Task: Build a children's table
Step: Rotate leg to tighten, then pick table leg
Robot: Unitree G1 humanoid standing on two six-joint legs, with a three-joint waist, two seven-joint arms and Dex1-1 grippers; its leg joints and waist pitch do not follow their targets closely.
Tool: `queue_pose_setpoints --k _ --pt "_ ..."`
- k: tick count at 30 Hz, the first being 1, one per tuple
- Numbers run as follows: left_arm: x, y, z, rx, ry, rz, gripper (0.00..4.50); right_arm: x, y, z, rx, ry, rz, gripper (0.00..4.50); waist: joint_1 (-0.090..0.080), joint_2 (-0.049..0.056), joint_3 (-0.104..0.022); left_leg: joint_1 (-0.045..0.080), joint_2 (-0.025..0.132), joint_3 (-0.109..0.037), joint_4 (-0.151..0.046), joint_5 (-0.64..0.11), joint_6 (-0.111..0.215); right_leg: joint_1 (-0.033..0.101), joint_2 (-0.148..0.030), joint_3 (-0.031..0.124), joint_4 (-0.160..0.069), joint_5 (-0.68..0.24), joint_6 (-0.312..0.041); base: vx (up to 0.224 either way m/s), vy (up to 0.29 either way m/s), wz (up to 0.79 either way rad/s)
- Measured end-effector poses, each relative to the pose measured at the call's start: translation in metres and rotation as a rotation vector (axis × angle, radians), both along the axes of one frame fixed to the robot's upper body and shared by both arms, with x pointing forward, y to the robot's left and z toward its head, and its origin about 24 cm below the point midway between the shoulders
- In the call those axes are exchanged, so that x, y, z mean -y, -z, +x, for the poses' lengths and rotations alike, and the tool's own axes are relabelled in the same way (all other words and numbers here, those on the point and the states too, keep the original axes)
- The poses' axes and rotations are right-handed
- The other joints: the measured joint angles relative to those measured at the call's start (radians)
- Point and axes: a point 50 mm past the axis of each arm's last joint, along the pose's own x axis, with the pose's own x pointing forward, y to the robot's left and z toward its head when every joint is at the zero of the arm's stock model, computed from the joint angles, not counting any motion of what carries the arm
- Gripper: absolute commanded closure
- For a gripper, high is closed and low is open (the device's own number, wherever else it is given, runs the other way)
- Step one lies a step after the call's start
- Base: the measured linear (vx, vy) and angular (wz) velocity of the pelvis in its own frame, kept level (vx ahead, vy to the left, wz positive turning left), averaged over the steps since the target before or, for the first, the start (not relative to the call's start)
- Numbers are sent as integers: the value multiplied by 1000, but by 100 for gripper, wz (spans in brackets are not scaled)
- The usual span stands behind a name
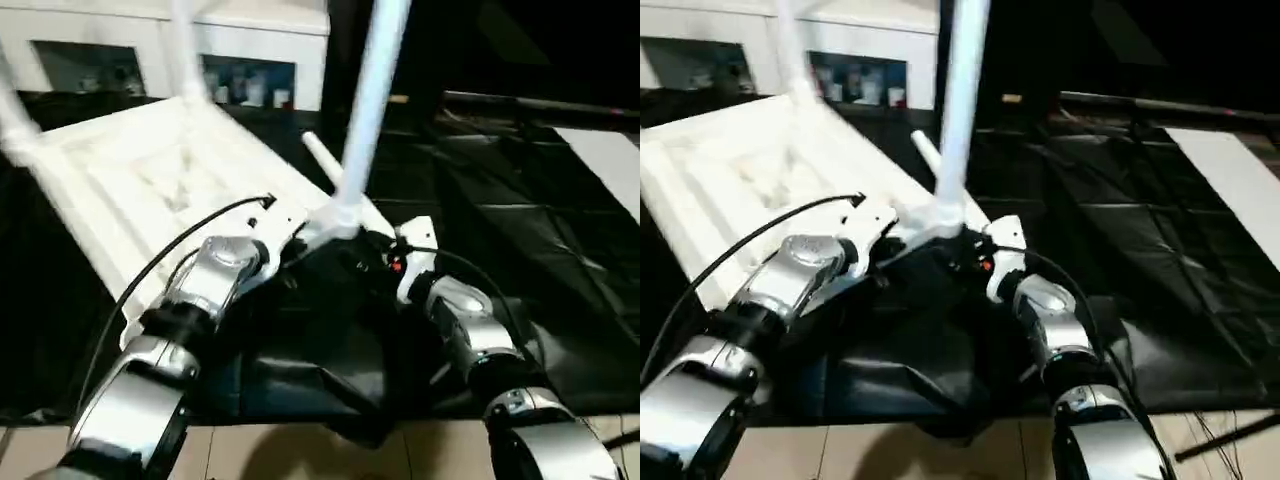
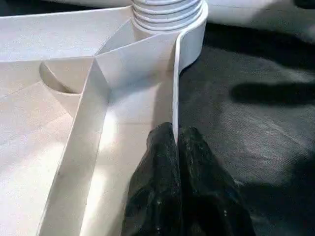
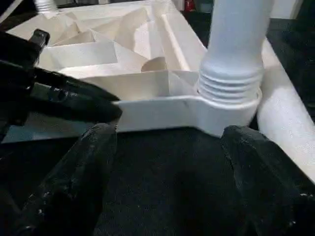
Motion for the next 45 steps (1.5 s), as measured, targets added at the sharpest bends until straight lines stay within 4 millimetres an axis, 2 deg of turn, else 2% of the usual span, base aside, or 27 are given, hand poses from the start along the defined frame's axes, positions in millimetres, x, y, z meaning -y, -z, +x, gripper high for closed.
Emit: queue_pose_setpoints --k 4,5,7,9,13,17,20,23,26,31,33,36,38,39,42,45 --pt "-4 -3 4 23 -66 4 450 -4 -1 0 2 -1 11 82 -10 1 0 -1 0 0 -1 0 0 -4 1 0 -1 0 0 0 0 0" --pt "-5 -3 5 26 -78 2 423 -5 -2 0 5 -4 13 74 -11 1 0 -1 0 0 -2 0 0 -4 1 0 -1 0 0 0 0 0" --pt "-8 -5 7 32 -103 -4 423 -5 -5 0 14 -11 16 74 -11 0 0 -1 0 0 -3 0 1 -6 1 0 -3 0 0 0 0 0" --pt "-10 -5 8 46 -129 1 386 -6 -6 0 16 -14 17 72 -9 0 0 -3 0 1 -3 2 7 -7 1 0 -4 0 0 0 0 0" --pt "-16 -6 11 97 -184 5 369 -6 -6 0 14 -14 17 72 -7 -1 2 -4 0 1 -2 2 8 -8 1 0 -5 1 -1 0 0 0" --pt "-18 -11 13 181 -184 -9 369 -6 -5 -1 10 -14 18 72 7 -5 7 -5 1 1 -2 2 8 -9 1 0 -5 1 -1 0 0 0" --pt "-21 -22 16 281 -200 -56 369 -8 -7 -1 11 -14 22 72 16 -5 8 -8 1 1 -1 2 8 -11 1 0 -5 1 -1 0 0 0" --pt "-21 -36 18 335 -187 -137 369 -7 -7 0 7 -5 19 72 35 -5 8 -8 1 2 -1 1 9 -11 1 0 -5 1 -1 0 0 0" --pt "-19 -41 16 337 -153 -180 359 -7 -8 2 -17 8 18 46 46 -3 9 -7 1 3 -1 1 9 -11 0 0 -5 1 -1 0 0 0" --pt "-34 -34 7 278 -142 -189 359 9 -37 25 19 114 -14 6 50 1 13 -7 1 4 1 2 9 -11 0 0 -4 3 -3 0 0 0" --pt "-41 -35 -3 252 -94 -219 324 15 -56 40 34 167 -63 0 47 3 16 -6 1 4 1 2 8 -12 0 1 -2 3 -3 0 0 0" --pt "-41 -36 -12 209 -39 -257 324 24 -78 52 72 230 -100 0 53 3 17 -6 1 4 0 3 7 -12 1 0 -2 3 -3 0 0 0" --pt "-46 -38 -21 186 -20 -264 297 21 -81 58 30 235 -141 0 52 5 18 -6 1 4 0 3 6 -12 1 1 -2 3 -3 0 0 0" --pt "-48 -39 -29 171 3 -271 285 27 -80 60 -9 257 -174 0 50 4 18 -7 1 5 0 3 6 -12 1 1 -2 3 -3 0 0 0" --pt "-54 -40 -41 128 29 -270 282 46 -81 65 -80 310 -226 0 55 -8 25 -7 1 5 1 3 6 -13 1 0 0 3 -3 0 0 0" --pt "-49 -41 -52 87 51 -290 245 45 -85 70 -147 330 -277 0 54 -16 29 -7 1 5 4 2 4 -14 1 1 4 3 -3 0 0 0"
